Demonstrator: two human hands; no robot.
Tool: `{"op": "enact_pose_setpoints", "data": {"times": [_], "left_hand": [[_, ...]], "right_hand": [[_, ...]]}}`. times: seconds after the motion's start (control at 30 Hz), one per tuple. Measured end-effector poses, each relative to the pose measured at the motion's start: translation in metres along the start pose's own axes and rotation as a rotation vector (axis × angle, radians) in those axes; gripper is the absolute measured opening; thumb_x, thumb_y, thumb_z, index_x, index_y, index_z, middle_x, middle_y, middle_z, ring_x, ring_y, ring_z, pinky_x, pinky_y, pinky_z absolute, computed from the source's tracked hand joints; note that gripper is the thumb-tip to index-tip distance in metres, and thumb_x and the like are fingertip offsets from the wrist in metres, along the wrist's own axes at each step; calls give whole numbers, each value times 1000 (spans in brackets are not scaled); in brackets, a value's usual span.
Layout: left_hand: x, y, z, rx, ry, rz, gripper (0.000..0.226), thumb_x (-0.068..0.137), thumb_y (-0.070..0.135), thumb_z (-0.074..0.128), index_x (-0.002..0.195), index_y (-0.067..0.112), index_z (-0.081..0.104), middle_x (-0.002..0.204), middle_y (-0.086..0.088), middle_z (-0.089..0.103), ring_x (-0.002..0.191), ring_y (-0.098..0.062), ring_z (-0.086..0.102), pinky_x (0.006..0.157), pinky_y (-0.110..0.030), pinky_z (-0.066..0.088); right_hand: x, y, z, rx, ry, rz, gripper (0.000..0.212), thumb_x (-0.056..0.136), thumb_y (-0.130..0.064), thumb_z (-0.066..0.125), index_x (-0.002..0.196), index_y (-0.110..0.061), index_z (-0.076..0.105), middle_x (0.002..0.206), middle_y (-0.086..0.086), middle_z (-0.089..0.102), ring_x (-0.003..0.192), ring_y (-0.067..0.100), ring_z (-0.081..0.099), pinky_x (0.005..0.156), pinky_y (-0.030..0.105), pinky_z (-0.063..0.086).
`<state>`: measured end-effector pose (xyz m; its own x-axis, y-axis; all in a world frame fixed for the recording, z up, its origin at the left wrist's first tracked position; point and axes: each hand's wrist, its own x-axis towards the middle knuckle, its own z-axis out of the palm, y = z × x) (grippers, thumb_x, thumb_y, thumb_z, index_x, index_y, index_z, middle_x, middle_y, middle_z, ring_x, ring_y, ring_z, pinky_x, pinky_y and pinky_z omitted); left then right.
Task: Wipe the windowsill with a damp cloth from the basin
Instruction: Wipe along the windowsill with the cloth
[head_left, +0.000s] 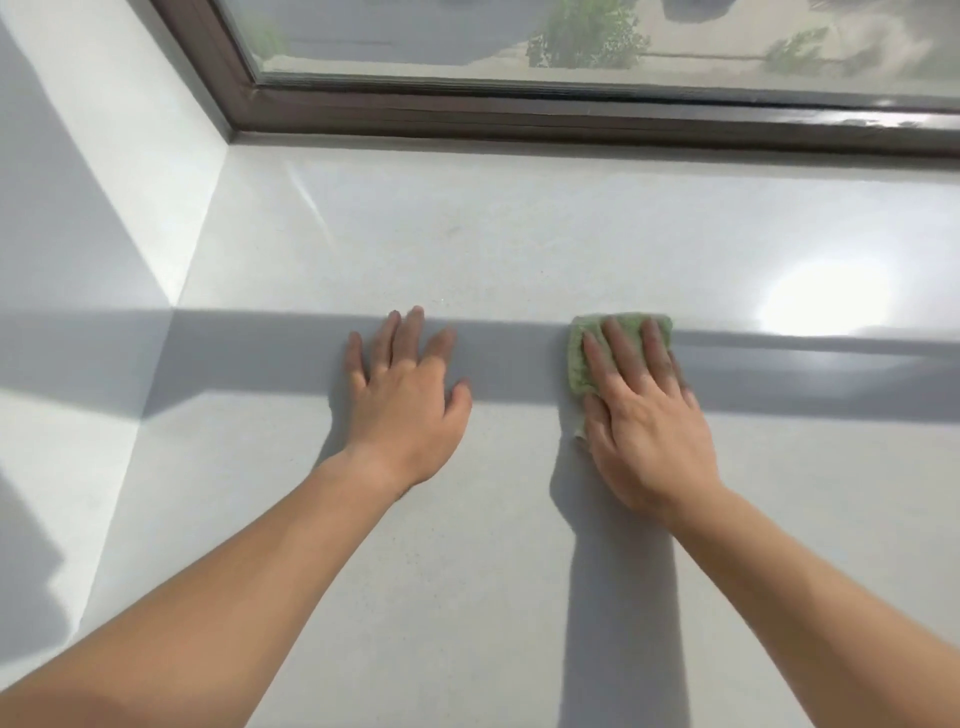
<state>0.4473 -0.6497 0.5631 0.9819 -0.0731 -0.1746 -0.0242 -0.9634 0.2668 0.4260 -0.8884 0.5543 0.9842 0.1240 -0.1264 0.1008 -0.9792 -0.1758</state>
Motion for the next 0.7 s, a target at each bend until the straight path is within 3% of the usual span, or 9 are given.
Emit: {"op": "enact_pose_setpoints", "data": {"times": [0.1, 0.2, 0.3, 0.37, 0.43, 0.53, 0.63, 0.7], "left_hand": [[28, -5, -8, -45, 104, 42, 47, 97, 37, 35, 140, 20, 41, 156, -10, 25, 149, -24, 10, 122, -47, -7], [66, -2, -5, -48, 63, 57, 55, 101, 35, 31, 154, 25, 24, 166, -4, 5, 153, -19, -7, 121, -43, -11], [81, 0, 2, -17, 56, 23, 58, 101, 39, 27, 157, 27, 16, 167, -2, -3, 153, -18, -11, 122, -44, -10], [78, 0, 6, 21, 65, 27, 59, 101, 41, 23, 157, 27, 14, 167, -3, -3, 153, -20, -11, 122, -47, -8], [76, 1, 6, 43, 54, 25, 60, 100, 42, 18, 157, 28, 11, 167, -4, -6, 152, -22, -13, 122, -49, -7], [80, 4, 6, 66, 55, 27, 61, 98, 43, 15, 157, 30, 9, 167, -4, -7, 152, -22, -15, 121, -51, -6], [81, 3, 7, 65, 71, 26, 62, 97, 44, 17, 157, 31, 12, 167, -4, -3, 152, -23, -12, 121, -51, -6], [81, 2, 7, 70, 68, 24, 63, 96, 45, 17, 157, 31, 13, 167, -4, -2, 153, -23, -11, 121, -51, -4]], "right_hand": [[36, -20, 1, 37, 80, 217, 61, 98, -37, 29, 157, -27, 14, 166, -1, 6, 152, 30, -8, 123, 44, -1], [46, -57, 11, 6, 88, -8, 63, 95, -34, 35, 155, -23, 24, 164, 2, 16, 152, 35, 1, 122, 49, 8], [55, -36, 2, -13, 3, -227, 59, 100, -35, 30, 157, -27, 18, 165, -5, 10, 153, 26, -3, 123, 43, 6], [77, -8, -7, -2, -9, -129, 58, 101, -38, 25, 157, -30, 12, 166, -8, 4, 152, 22, -8, 124, 41, 4], [108, 6, -14, 49, 59, 119, 58, 101, -37, 28, 157, -30, 13, 166, -6, 4, 152, 25, -6, 123, 43, 4], [151, -19, -13, 91, 108, 310, 59, 101, -36, 28, 157, -27, 11, 166, -2, 0, 152, 29, -10, 123, 45, -1], [168, -59, -7, 19, 42, 10, 59, 101, -38, 28, 157, -28, 11, 166, -5, -1, 151, 27, -12, 123, 43, -1], [178, -48, -14, -6, 2, -169, 57, 102, -39, 25, 157, -31, 10, 166, -10, 1, 152, 22, -10, 123, 38, 0]]}}
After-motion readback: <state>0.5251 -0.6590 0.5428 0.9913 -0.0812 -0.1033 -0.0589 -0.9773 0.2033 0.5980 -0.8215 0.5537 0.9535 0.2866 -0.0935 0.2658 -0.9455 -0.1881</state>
